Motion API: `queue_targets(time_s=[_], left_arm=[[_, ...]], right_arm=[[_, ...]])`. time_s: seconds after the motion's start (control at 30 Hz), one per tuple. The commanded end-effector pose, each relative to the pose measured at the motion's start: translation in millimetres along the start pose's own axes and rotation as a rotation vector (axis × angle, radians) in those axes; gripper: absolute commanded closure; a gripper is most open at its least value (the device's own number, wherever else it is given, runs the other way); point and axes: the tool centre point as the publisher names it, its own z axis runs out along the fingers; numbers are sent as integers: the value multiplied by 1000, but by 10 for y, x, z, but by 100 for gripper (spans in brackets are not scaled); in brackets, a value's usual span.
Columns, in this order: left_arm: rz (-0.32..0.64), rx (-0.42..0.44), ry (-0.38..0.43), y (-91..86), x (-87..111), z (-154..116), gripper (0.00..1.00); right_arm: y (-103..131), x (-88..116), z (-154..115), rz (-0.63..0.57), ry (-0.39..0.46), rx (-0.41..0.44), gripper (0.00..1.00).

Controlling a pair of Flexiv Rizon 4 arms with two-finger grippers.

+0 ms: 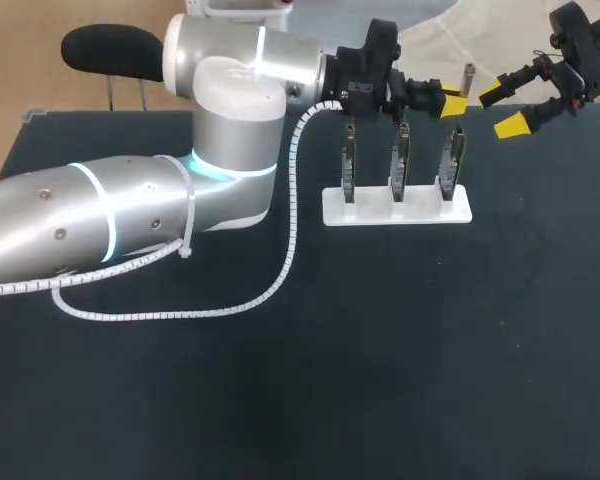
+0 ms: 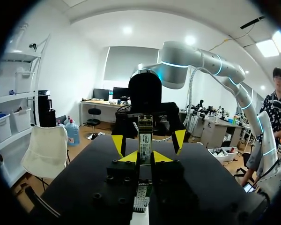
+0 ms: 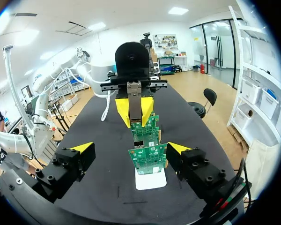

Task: Pick up the optical module with the left hand, and insert it into the network port with the right hand.

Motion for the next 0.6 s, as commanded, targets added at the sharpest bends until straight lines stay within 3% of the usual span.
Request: queue_targets(time_s=[0.03,0.33,0.6], left_arm=[[-1,0,3,0,-5,0,100],[-1,0,3,0,-5,0,100],[-1,0,3,0,-5,0,100]], right_arm=[[18,3,5,-2,0,5,0],[-53,-24,-55,-22,18,18,0],[-142,-194,-144,-77,30,59,0]])
